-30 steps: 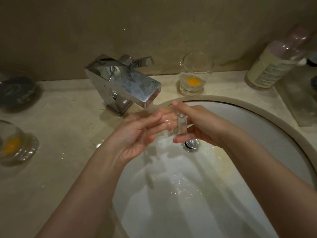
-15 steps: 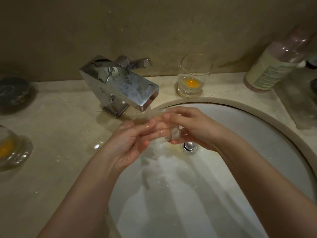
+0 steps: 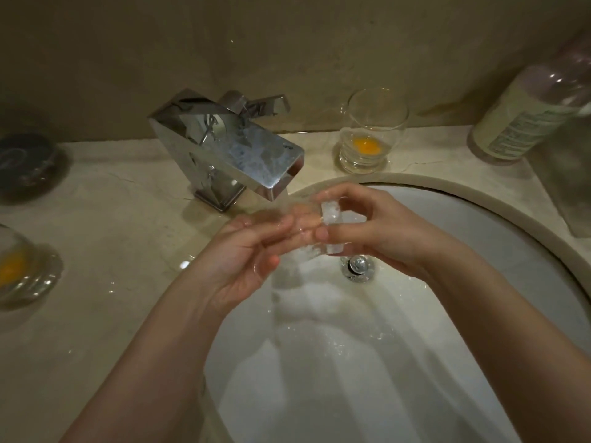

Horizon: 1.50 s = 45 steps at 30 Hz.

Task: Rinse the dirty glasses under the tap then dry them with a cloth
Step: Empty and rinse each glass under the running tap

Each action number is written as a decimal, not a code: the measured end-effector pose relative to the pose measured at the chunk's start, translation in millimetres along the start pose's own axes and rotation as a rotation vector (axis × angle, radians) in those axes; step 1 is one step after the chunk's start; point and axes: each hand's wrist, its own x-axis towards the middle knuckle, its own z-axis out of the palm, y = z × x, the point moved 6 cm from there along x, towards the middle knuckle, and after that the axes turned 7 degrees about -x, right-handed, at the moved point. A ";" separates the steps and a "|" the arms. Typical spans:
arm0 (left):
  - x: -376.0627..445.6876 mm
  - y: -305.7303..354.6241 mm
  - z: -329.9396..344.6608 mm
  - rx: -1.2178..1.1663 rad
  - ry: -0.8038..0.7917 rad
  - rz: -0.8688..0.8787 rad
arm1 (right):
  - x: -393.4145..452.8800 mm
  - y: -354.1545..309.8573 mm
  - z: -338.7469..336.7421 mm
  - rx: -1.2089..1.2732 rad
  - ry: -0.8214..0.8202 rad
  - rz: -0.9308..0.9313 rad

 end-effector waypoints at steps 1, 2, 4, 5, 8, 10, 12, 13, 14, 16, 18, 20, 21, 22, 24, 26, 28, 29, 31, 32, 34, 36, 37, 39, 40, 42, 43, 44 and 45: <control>-0.4 0.3 1.2 0.017 -0.010 0.007 | -1.1 1.2 0.8 0.031 -0.011 0.029; -1.1 0.2 2.5 0.044 -0.016 0.014 | -2.2 2.4 3.0 0.083 -0.037 0.071; -1.8 -0.2 6.0 0.085 -0.020 0.021 | -4.1 3.1 6.3 0.123 -0.064 0.112; -1.7 -0.2 7.5 0.091 -0.024 0.021 | -4.5 3.5 6.3 0.112 -0.047 0.107; 1.0 0.7 8.4 0.028 -0.008 0.021 | -5.9 -0.4 1.5 0.031 0.044 -0.009; 1.6 0.4 8.8 -0.003 -0.006 0.024 | -7.4 -3.8 -2.1 -0.027 0.079 -0.053; 0.8 -0.1 11.4 0.004 -0.015 0.026 | -7.4 -2.2 -2.5 0.031 0.065 0.030; 0.2 0.0 12.7 0.010 -0.017 0.025 | -7.5 -0.6 -0.7 0.062 0.038 0.086; 0.3 -0.2 12.9 0.018 -0.015 0.024 | -7.1 0.2 1.0 0.066 0.018 0.119; 0.3 0.9 13.5 0.026 -0.013 0.022 | -5.2 -0.3 2.7 0.058 0.014 0.099; 0.5 1.5 12.7 0.024 -0.019 0.020 | -5.6 -3.4 1.3 0.014 0.034 0.023; -0.2 0.1 11.2 0.023 -0.023 0.012 | -6.3 -7.2 -1.8 -0.098 0.052 -0.037; -0.5 -0.8 10.2 0.022 -0.020 0.011 | -6.1 -6.8 -3.2 -0.127 0.052 -0.040; -0.3 -1.4 9.7 0.025 -0.020 0.016 | -5.5 -6.3 -3.0 -0.112 0.038 -0.020; 0.9 -2.3 10.5 0.035 -0.023 0.027 | -4.7 -4.2 1.9 -0.005 -0.017 0.064; 2.3 -2.5 11.5 0.022 -0.002 0.027 | -3.3 -3.3 3.0 0.020 -0.016 0.100; 2.8 -2.4 10.5 0.016 0.021 0.020 | -3.5 -4.3 2.1 -0.029 0.022 0.046; 2.5 -2.5 10.9 0.013 0.018 0.013 | -4.1 -5.0 0.7 -0.077 0.048 0.001; 1.8 -4.0 10.9 0.010 0.004 -0.005 | -6.1 -3.8 -1.6 -0.152 0.087 -0.046; 1.3 -4.9 10.3 0.019 0.004 -0.008 | -7.2 -1.7 -1.8 -0.134 0.085 -0.033; 0.4 -5.8 9.5 0.040 0.005 -0.008 | -8.3 3.3 3.0 -0.020 0.015 0.058; 1.3 -5.2 9.7 0.037 0.000 -0.009 | -7.3 5.2 8.6 0.080 -0.039 0.127; 1.5 -4.6 9.5 0.025 0.000 -0.013 | -6.0 5.5 8.4 0.095 -0.027 0.126; 1.8 -3.5 8.5 0.009 0.002 -0.019 | -4.8 2.5 6.3 0.032 0.030 0.065; 1.8 -3.3 8.1 0.007 -0.001 -0.021 | -5.0 -0.1 4.9 -0.033 0.052 0.021; 0.2 -3.5 8.1 0.017 -0.004 -0.021 | -6.7 -3.4 3.1 -0.115 0.071 -0.031; -0.4 -3.4 8.2 0.026 -0.003 -0.017 | -6.9 -3.4 2.0 -0.104 0.075 -0.024; -0.7 -3.4 8.1 0.031 0.001 -0.013 | -7.0 -2.3 1.8 -0.066 0.069 0.011; -1.1 -3.5 8.4 0.031 0.004 -0.013 | -7.1 -0.1 2.7 -0.009 0.055 0.057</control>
